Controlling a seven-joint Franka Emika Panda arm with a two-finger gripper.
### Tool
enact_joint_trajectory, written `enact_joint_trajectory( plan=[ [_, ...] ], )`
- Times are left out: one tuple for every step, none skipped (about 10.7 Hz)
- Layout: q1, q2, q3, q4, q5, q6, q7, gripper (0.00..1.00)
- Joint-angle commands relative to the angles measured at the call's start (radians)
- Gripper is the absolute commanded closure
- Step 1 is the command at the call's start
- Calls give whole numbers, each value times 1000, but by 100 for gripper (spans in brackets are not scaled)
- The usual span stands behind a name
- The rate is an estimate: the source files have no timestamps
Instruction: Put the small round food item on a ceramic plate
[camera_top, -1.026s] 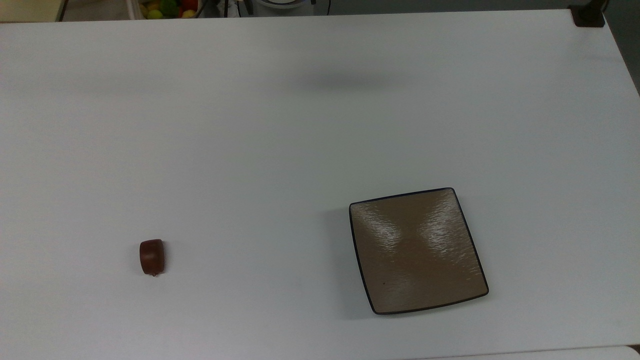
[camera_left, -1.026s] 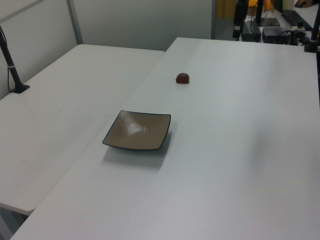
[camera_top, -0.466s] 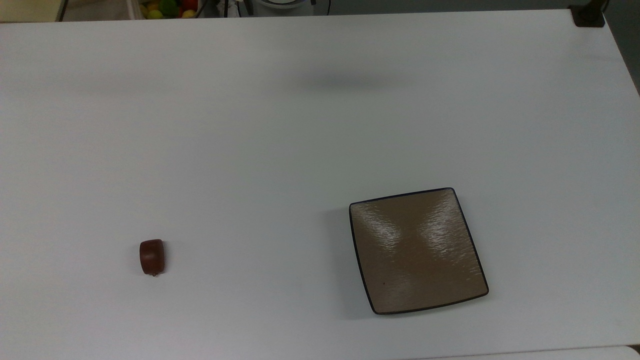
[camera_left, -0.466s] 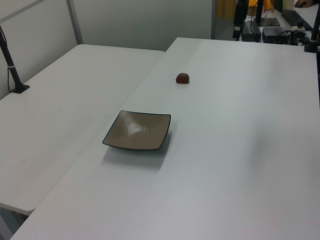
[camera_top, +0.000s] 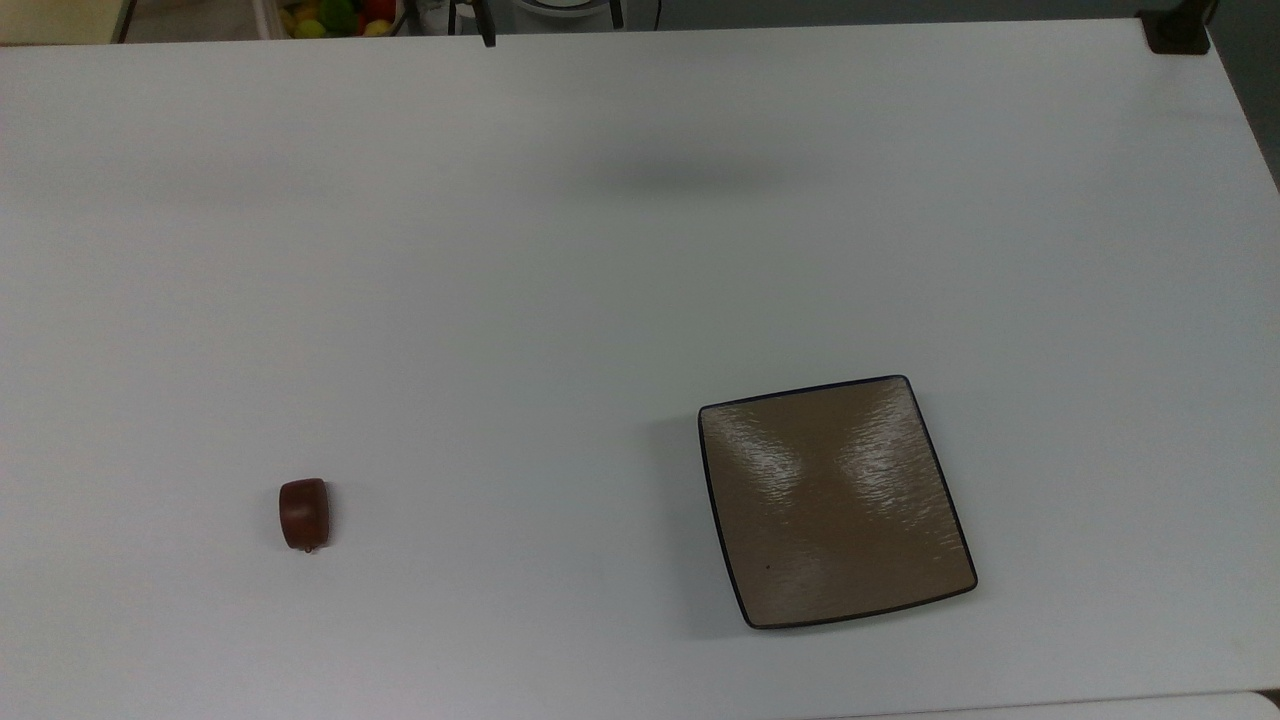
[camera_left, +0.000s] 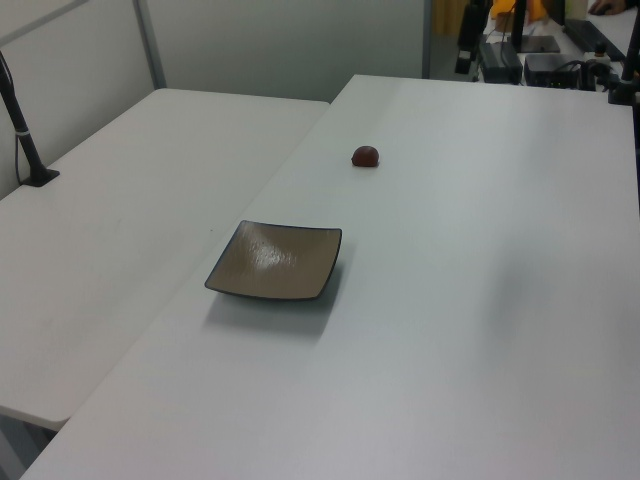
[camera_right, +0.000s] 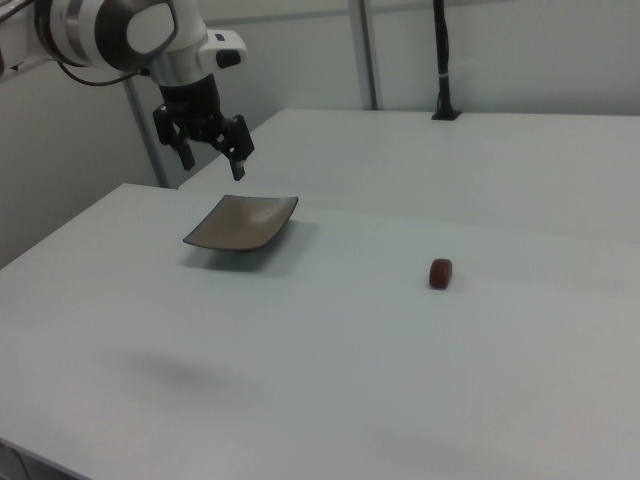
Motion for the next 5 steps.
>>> enact_joint_trajectory(
  plan=[
    [11,80,-26,92,-16,24,1,0],
    [4,118,-37,141,-15,26,1,0],
    [0,170,-48,207,-15,26,1,0],
    [-10,221,-54,262,-15,30,1,0],
    [-35,268,-54,313,-13,45,1,0]
  ],
)
